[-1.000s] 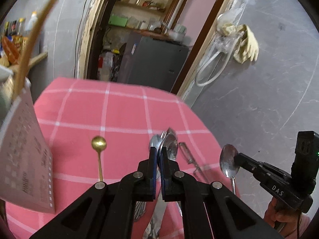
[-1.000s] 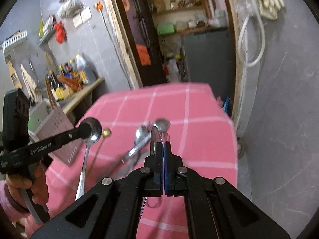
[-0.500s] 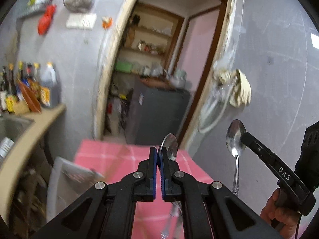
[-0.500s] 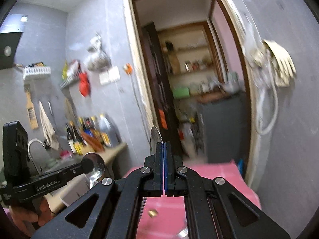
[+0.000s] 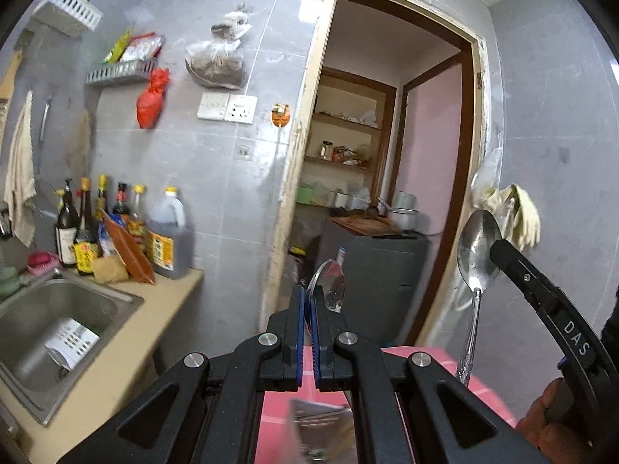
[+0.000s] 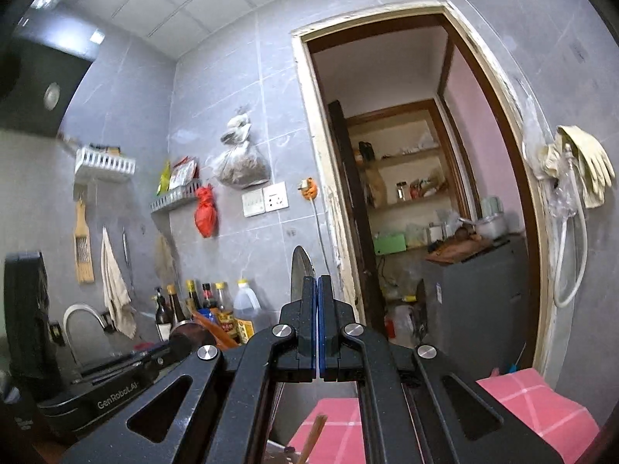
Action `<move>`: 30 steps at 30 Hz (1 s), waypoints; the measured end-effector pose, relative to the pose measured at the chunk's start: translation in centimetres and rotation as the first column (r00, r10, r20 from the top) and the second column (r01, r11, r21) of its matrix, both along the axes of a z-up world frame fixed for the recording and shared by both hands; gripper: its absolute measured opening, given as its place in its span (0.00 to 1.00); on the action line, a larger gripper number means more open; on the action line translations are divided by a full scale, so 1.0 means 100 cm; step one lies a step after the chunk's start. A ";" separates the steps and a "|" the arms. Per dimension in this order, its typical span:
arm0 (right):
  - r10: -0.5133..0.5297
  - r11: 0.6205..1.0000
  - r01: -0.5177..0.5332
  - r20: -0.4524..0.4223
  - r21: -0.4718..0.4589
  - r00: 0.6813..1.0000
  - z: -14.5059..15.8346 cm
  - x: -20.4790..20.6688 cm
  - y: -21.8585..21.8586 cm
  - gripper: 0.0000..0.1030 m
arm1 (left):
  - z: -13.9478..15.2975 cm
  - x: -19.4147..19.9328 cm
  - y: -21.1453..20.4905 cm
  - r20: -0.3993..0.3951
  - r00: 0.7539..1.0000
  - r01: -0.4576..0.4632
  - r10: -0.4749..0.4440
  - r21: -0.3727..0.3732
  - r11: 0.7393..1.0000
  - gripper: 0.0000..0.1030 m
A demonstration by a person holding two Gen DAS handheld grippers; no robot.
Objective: Organize utensils
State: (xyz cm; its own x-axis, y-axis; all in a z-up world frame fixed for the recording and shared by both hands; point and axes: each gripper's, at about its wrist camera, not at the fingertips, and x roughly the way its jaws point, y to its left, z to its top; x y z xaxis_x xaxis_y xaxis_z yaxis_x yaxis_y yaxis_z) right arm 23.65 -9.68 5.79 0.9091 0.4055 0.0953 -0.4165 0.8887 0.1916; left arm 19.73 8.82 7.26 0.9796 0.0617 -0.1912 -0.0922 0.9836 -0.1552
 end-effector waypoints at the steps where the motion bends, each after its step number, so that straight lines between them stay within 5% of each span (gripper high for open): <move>1: 0.001 1.000 -0.001 -0.001 -0.007 1.000 -0.004 0.000 0.002 0.01 | -0.005 0.000 0.001 0.010 1.000 -0.008 0.008 0.021 1.000 0.03; 8: 0.024 0.997 -0.028 -0.055 -0.069 0.998 -0.045 0.007 0.016 0.01 | -0.041 -0.005 -0.002 0.036 0.999 -0.037 0.033 0.122 0.992 0.04; 16: 0.056 0.989 -0.070 -0.106 -0.131 0.993 -0.066 -0.002 0.013 0.02 | -0.063 -0.016 -0.009 -0.007 1.000 0.017 -0.017 0.121 0.993 0.05; 20: 0.076 0.984 -0.098 -0.147 -0.149 0.986 -0.072 -0.006 0.006 0.03 | -0.067 -0.026 -0.007 -0.045 0.996 0.077 -0.074 0.058 0.995 0.05; 25: 0.092 0.978 -0.124 -0.191 -0.165 0.977 -0.074 -0.009 0.000 0.04 | -0.071 -0.037 -0.002 -0.083 0.991 0.103 -0.106 -0.034 0.994 0.35; 28: 0.082 0.981 -0.115 -0.205 -0.158 0.975 -0.071 -0.011 -0.008 0.08 | -0.071 -0.043 -0.003 -0.089 0.993 0.075 -0.079 -0.045 0.996 0.38; 30: 0.064 0.986 -0.094 -0.204 -0.140 0.977 -0.066 -0.014 -0.020 0.21 | -0.068 -0.048 -0.002 -0.086 0.995 0.051 -0.056 -0.055 0.997 0.44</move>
State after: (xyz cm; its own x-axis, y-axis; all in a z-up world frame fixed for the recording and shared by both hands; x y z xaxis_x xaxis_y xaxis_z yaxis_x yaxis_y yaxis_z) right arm 22.21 -11.67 -0.81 0.8682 0.4731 -0.1497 -0.4538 0.8790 0.1462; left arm 14.92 8.60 0.44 0.9607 -0.0026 -0.2776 -0.0553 0.9781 -0.2006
